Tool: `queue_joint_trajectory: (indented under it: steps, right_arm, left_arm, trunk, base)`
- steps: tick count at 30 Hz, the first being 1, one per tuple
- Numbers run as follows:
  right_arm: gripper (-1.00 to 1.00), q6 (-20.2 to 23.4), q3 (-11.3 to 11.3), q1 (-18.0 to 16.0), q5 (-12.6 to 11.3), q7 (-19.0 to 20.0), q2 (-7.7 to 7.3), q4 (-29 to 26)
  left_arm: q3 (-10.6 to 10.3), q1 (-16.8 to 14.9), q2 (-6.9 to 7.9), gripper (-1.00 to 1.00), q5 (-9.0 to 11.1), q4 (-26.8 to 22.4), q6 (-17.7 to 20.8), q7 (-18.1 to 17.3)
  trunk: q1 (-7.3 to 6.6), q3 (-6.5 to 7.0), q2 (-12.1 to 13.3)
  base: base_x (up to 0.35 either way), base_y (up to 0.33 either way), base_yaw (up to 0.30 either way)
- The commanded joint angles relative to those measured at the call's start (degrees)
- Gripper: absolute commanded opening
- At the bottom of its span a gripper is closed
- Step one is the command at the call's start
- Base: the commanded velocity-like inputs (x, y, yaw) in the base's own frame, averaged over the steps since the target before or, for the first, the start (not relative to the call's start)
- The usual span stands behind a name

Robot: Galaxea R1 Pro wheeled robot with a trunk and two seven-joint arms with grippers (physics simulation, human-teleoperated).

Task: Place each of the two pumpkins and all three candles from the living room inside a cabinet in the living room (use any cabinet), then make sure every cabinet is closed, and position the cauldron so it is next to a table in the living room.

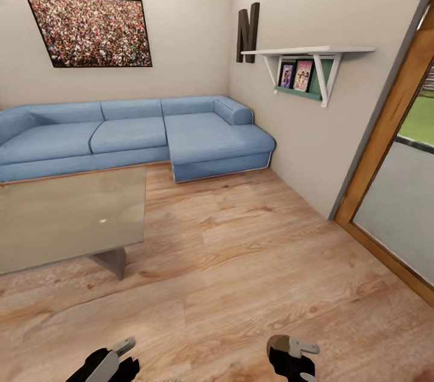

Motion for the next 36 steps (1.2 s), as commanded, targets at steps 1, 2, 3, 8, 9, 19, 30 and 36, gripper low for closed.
queue_joint_trajectory:
  steps: [1,2,3,8,9,19,30,36]
  right_arm:
    - [-1.0,-0.2,0.5,0.0,-0.4,-0.2,-0.01,0.0]
    - [-1.0,-0.2,0.5,-0.1,-0.4,-0.2,-0.01,0.0]
    - [-1.0,-0.1,0.5,-0.1,-0.4,-0.2,-0.01,0.0]
    - [-1.0,0.2,0.5,0.0,-0.5,-0.3,-0.01,0.0]
    - [-1.0,0.3,0.5,-0.1,-0.5,-0.4,-0.01,0.0]
    - [-1.0,2.9,0.2,0.0,-0.9,-0.8,0.08,0.0]
    - [-1.0,3.4,0.2,0.0,-1.0,-0.8,0.08,0.0]
    - [-1.0,4.9,0.2,0.0,-1.0,-0.8,0.13,0.0]
  left_arm:
    - [-0.5,0.0,0.07,1.0,0.6,-0.1,0.1,0.5]
    - [-0.5,0.0,0.07,1.0,0.6,-0.1,0.1,0.5]
    - [-0.5,0.0,0.07,1.0,0.6,-0.1,0.1,0.5]
    - [-0.4,0.0,0.07,1.0,0.6,-0.1,0.1,0.5]
    - [-0.4,0.0,0.07,1.0,0.6,-0.1,0.1,0.5]
    - [-0.5,0.0,0.07,1.0,0.6,-0.1,0.1,0.5]
    - [-0.5,0.0,0.04,1.0,0.6,-0.1,0.1,0.5]
    - [-0.5,0.0,0.07,1.0,0.6,-0.1,0.1,0.5]
  trunk:
    - [-0.01,-0.05,0.0]
    - [-0.01,-0.05,0.0]
    - [-0.01,-0.05,0.0]
    - [-0.01,-0.05,0.0]
    - [-0.01,-0.05,0.0]
    - [-0.01,-0.05,0.0]
    - [-0.01,-0.05,0.0]
    - [-0.01,-0.05,0.0]
  base:
    - [0.0,0.0,0.28]
    - [0.0,0.0,0.28]
    - [0.0,0.0,0.28]
    - [0.0,0.0,0.281]
    - [0.0,0.0,0.279]
    - [0.0,0.0,0.287]
    - [0.0,0.0,0.293]
    - [0.0,0.0,0.294]
